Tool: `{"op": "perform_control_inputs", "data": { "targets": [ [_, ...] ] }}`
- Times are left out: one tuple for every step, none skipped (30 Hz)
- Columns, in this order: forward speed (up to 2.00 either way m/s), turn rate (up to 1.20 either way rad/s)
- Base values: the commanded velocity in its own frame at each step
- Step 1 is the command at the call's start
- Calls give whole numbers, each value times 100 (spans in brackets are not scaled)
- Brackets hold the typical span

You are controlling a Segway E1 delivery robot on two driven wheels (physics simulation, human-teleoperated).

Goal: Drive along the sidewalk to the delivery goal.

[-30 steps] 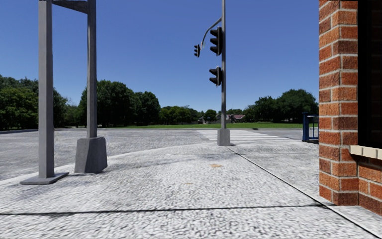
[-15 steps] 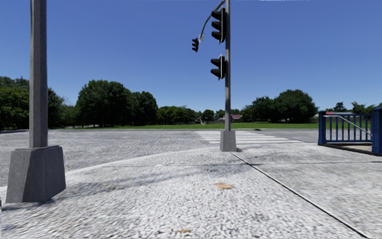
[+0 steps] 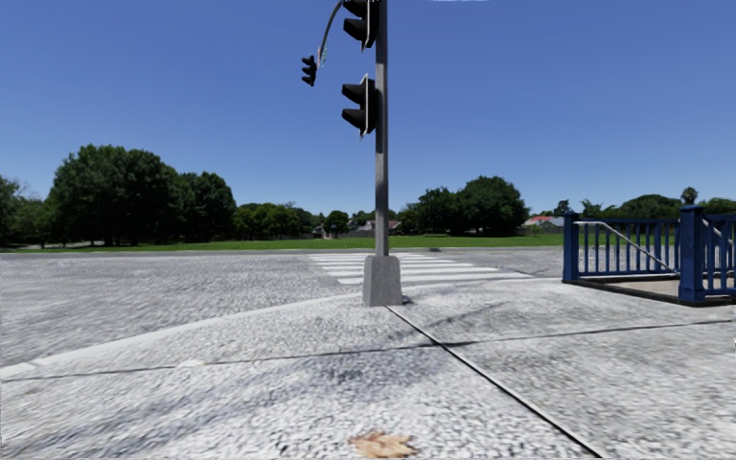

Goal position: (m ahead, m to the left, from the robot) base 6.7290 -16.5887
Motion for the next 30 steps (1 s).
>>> {"op": "perform_control_inputs", "data": {
  "targets": [
    [186,-48],
    [186,-48],
    [186,-48],
    [186,-48],
    [186,-85],
    [186,-104],
    [186,-110],
    [186,-111],
    [186,-111],
    [186,-111],
    [186,-111],
    [186,-111],
    [186,-111],
    [186,-111],
    [186,-111],
    [185,-111],
    [185,-111],
    [185,-111],
    [185,-111],
    [185,-111],
    [185,-111],
    [185,-111],
    [185,-111],
    [185,-111],
    [185,-111],
    [185,-111],
    [185,-111],
    [185,-111],
    [185,-111],
    [185,-111]
  ]
}}
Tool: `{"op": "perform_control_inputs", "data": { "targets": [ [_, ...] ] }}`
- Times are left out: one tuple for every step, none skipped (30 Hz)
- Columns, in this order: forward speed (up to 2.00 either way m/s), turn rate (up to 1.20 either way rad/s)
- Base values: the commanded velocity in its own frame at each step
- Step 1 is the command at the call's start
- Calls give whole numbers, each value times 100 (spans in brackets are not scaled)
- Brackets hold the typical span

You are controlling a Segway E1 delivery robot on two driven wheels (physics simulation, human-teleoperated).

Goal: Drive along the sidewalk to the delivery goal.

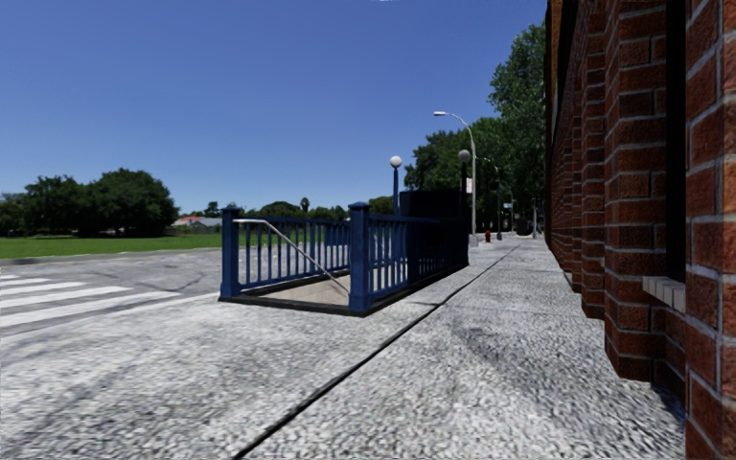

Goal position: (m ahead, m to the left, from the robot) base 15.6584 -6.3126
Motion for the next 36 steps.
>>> {"op": "perform_control_inputs", "data": {
  "targets": [
    [185,-111],
    [185,-111],
    [185,-111],
    [185,-111],
    [185,0],
    [185,0],
    [185,0],
    [185,0],
    [185,0],
    [185,0],
    [185,0],
    [185,0],
    [185,0],
    [185,0],
    [185,0],
    [185,0],
    [185,0],
    [185,0],
    [185,0],
    [188,0],
    [193,0],
    [200,0],
    [200,0],
    [200,0],
    [200,0],
    [200,0],
    [200,0],
    [200,0],
    [200,0],
    [200,0],
    [200,0],
    [200,0],
    [200,0],
    [200,0],
    [200,0],
    [200,0]
  ]
}}
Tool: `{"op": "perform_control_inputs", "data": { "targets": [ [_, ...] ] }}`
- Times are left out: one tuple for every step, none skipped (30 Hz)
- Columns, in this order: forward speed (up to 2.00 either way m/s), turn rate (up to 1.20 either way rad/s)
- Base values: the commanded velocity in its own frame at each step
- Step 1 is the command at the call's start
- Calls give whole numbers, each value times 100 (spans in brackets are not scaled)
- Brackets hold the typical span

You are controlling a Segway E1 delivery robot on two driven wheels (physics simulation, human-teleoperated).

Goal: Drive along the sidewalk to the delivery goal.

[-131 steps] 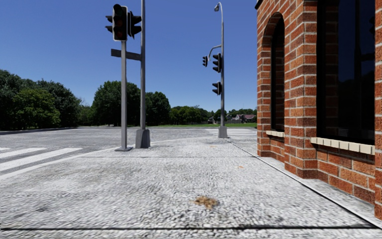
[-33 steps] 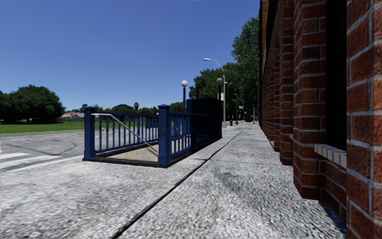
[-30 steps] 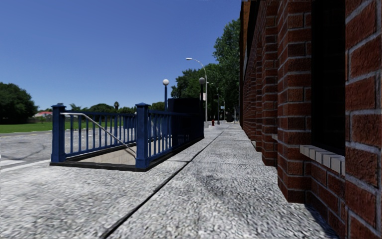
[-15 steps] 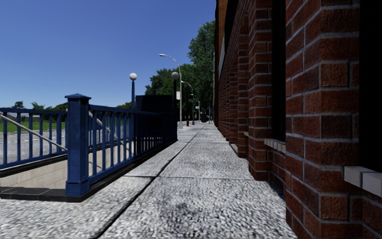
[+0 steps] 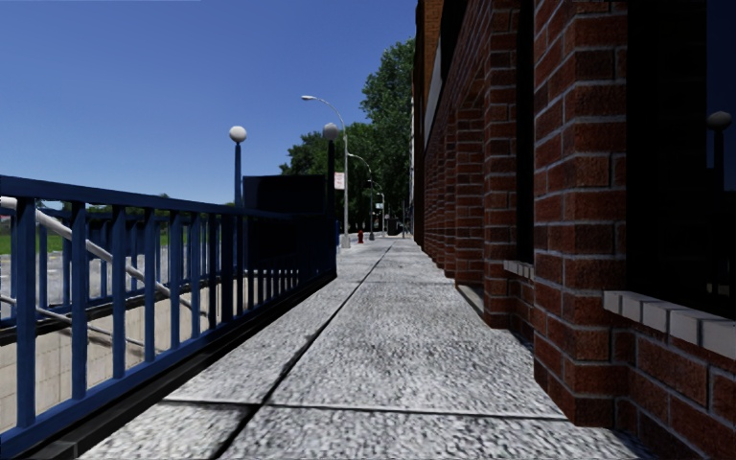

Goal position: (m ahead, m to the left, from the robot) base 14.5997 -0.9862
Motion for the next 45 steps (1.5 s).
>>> {"op": "perform_control_inputs", "data": {
  "targets": [
    [200,0],
    [200,0],
    [200,0],
    [200,0],
    [200,0],
    [200,0],
    [200,0],
    [200,0],
    [200,0],
    [200,0],
    [200,0],
    [200,0],
    [200,0],
    [200,0],
    [200,0],
    [200,0],
    [200,0],
    [200,0],
    [200,0],
    [200,0],
    [200,0],
    [200,0],
    [200,0],
    [200,0],
    [200,0],
    [200,0],
    [200,0],
    [200,0],
    [200,-40],
    [200,-65],
    [200,-78],
    [200,-78],
    [200,-81],
    [200,-31],
    [200,0],
    [200,0],
    [200,0],
    [200,0],
    [200,0],
    [200,0],
    [200,0],
    [200,0],
    [200,0],
    [200,0],
    [200,0]
  ]
}}
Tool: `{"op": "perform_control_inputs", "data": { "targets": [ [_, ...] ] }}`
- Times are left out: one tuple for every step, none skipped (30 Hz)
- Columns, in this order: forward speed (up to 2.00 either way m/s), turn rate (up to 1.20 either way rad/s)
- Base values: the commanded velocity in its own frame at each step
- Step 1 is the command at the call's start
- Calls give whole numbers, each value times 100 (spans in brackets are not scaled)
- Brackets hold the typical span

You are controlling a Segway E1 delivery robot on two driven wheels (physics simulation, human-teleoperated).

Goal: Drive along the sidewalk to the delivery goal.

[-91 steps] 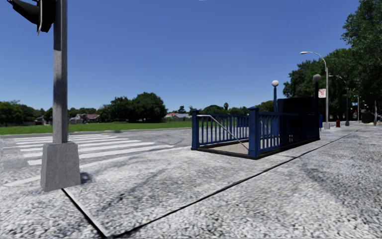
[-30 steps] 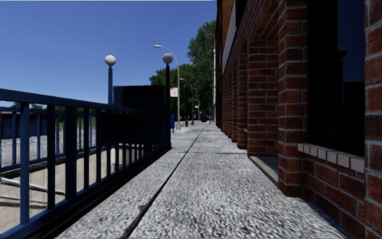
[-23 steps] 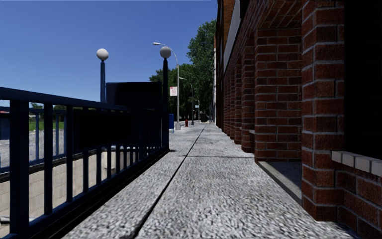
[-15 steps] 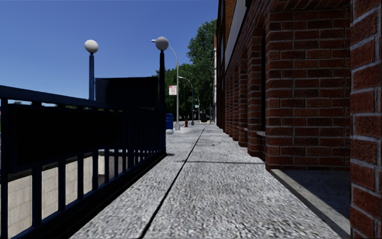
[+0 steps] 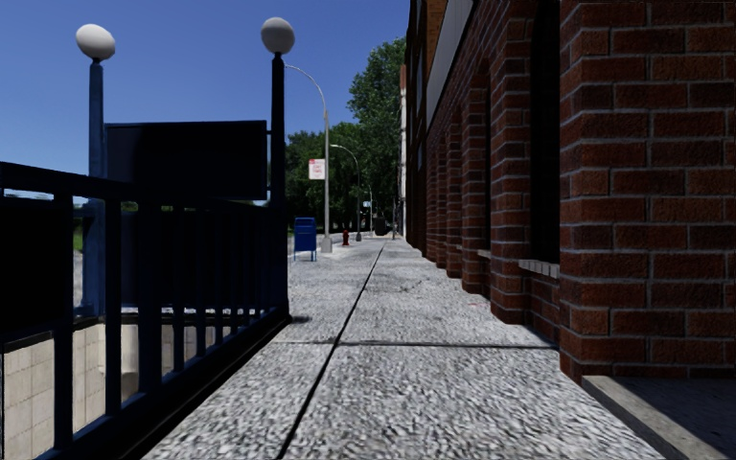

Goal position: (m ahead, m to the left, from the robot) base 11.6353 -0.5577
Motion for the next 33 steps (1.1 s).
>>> {"op": "perform_control_inputs", "data": {
  "targets": [
    [200,0],
    [200,0],
    [200,-77],
    [200,-120],
    [200,-120],
    [200,-120],
    [200,-120],
    [200,-120],
    [200,-73],
    [200,0],
    [200,0],
    [200,0],
    [200,0],
    [200,0],
    [200,0],
    [200,0],
    [200,0],
    [200,0],
    [200,0],
    [200,0],
    [200,0],
    [200,0],
    [200,0],
    [200,0],
    [200,0],
    [200,0],
    [200,0],
    [200,0],
    [200,0],
    [200,0],
    [200,0],
    [200,0],
    [200,0]
  ]
}}
